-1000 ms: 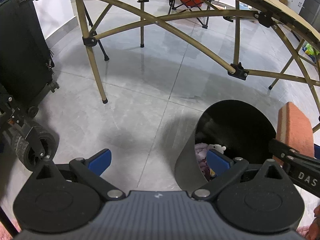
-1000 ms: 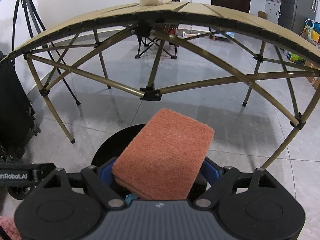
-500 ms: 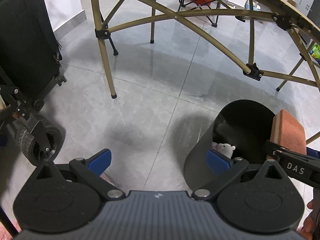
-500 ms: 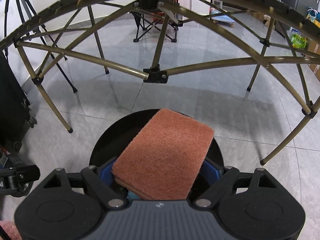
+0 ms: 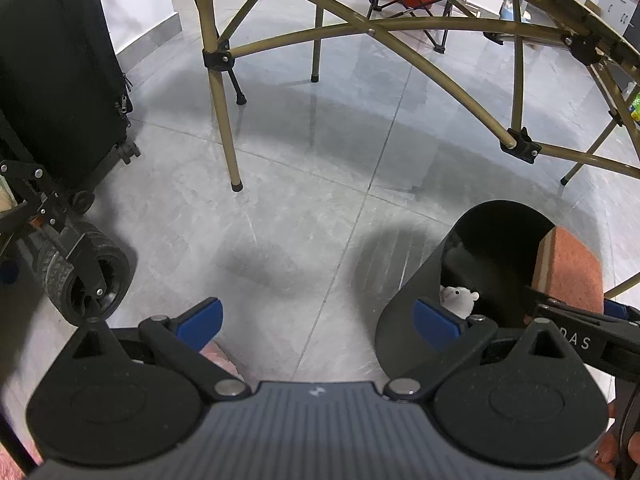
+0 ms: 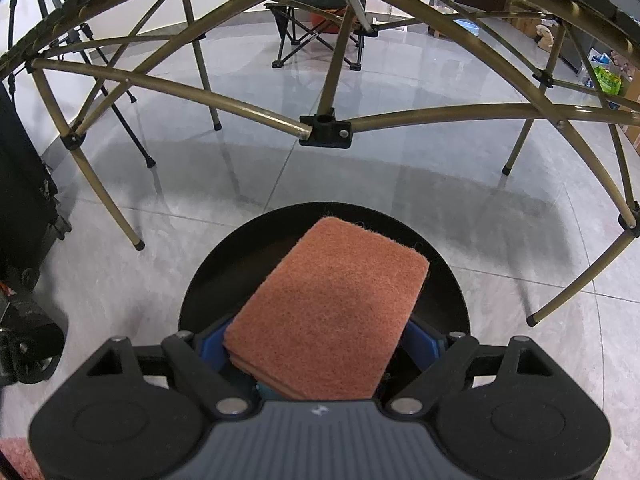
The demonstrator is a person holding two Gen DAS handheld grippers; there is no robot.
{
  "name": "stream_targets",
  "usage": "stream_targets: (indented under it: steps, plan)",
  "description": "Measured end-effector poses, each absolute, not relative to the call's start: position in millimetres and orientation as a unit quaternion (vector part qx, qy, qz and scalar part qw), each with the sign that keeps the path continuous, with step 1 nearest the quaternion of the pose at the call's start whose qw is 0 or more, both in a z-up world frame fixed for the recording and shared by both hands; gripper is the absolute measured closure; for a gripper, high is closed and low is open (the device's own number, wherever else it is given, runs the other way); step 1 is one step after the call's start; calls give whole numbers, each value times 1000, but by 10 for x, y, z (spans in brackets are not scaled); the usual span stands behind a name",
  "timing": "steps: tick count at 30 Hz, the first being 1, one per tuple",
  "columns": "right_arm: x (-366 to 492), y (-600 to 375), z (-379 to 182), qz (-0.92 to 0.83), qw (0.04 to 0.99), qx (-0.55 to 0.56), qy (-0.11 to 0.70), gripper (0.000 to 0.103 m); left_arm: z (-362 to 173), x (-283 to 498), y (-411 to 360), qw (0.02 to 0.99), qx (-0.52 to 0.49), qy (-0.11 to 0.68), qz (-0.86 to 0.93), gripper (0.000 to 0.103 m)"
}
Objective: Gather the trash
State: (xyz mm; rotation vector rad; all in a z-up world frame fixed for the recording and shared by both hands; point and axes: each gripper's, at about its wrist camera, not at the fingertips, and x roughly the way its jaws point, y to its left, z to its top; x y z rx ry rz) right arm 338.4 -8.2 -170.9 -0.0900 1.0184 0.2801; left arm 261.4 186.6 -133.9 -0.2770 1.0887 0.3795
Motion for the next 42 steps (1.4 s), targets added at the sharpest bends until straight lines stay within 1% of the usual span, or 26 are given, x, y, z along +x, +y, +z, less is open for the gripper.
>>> stream_targets:
  steps: [9, 14, 31, 42]
  plan:
    - [3383, -83, -1695, 137, 863, -41, 485, 15, -1316, 2600, 1871, 832, -130, 509, 179, 0]
    - [3415, -111, -1708, 125, 861, -37, 491, 8, -1323, 2601, 1878, 830, -130, 511, 180, 0]
    - [3411, -137, -1683, 125, 863, -31, 488, 7, -1288, 2583, 1853, 835, -120, 505, 180, 0]
    - [3306, -253, -1490, 122, 879, -35, 459, 7, -1033, 2474, 1801, 860, -106, 470, 171, 0]
